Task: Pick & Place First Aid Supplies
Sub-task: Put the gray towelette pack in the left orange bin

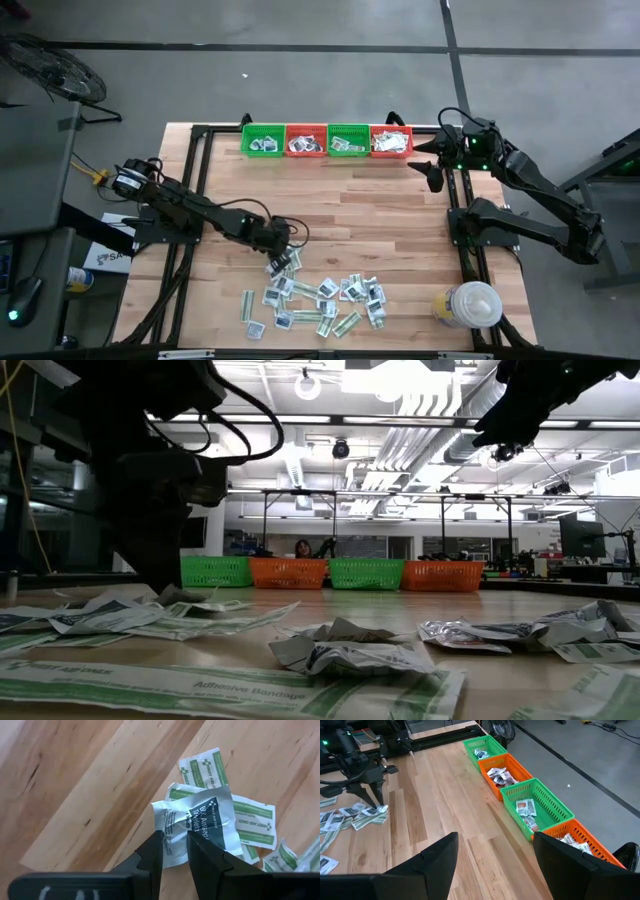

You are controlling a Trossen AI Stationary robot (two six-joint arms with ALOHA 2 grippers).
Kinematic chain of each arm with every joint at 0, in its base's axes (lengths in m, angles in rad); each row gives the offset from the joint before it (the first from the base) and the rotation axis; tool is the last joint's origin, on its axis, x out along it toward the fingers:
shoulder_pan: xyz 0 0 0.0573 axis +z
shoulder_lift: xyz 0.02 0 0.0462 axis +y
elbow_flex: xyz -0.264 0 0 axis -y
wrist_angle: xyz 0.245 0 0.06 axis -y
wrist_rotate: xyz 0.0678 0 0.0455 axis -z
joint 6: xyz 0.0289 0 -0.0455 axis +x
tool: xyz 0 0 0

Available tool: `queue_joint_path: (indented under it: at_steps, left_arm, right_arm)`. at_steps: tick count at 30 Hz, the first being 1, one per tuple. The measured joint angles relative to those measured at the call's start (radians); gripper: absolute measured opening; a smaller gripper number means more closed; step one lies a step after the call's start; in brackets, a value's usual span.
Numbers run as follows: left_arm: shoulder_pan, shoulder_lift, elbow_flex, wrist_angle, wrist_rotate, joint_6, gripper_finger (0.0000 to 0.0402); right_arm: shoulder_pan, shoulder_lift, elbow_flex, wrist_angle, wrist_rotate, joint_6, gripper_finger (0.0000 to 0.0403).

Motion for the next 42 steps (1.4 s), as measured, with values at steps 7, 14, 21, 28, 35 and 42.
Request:
queue_joint_path:
  at_steps: [7, 14, 21, 28, 35, 42]
  left_arm:
    - [0.000, -0.009, 0.112, -0.158, -0.005, 0.064, 0.0083]
    - [0.000, -0.007, 0.137, -0.228, -0.037, 0.094, 0.0083]
    - [0.031, 0.031, 0.137, -0.213, -0.031, 0.179, 0.0083]
    - [0.103, 0.043, 0.137, -0.185, 0.072, 0.284, 0.0083]
    - [0.113, 0.042, 0.124, -0.153, 0.164, 0.312, 0.0083]
    - [0.112, 0.042, 0.065, -0.077, 0.176, 0.285, 0.0083]
  right_arm:
    - [0.000, 0.000, 0.000, 0.001, 0.000, 0.000, 0.0252]
    - [0.000, 0.003, 0.000, 0.007, 0.000, 0.000, 0.0252]
    - [0.000, 0.005, 0.000, 0.006, -0.001, 0.000, 0.0252]
    - [0.000, 0.005, 0.000, 0.004, -0.004, 0.000, 0.0252]
    - [0.000, 0.005, 0.000, 0.001, -0.004, 0.000, 0.0252]
    - [0.000, 0.005, 0.000, 0.000, -0.004, -0.003, 0.0252]
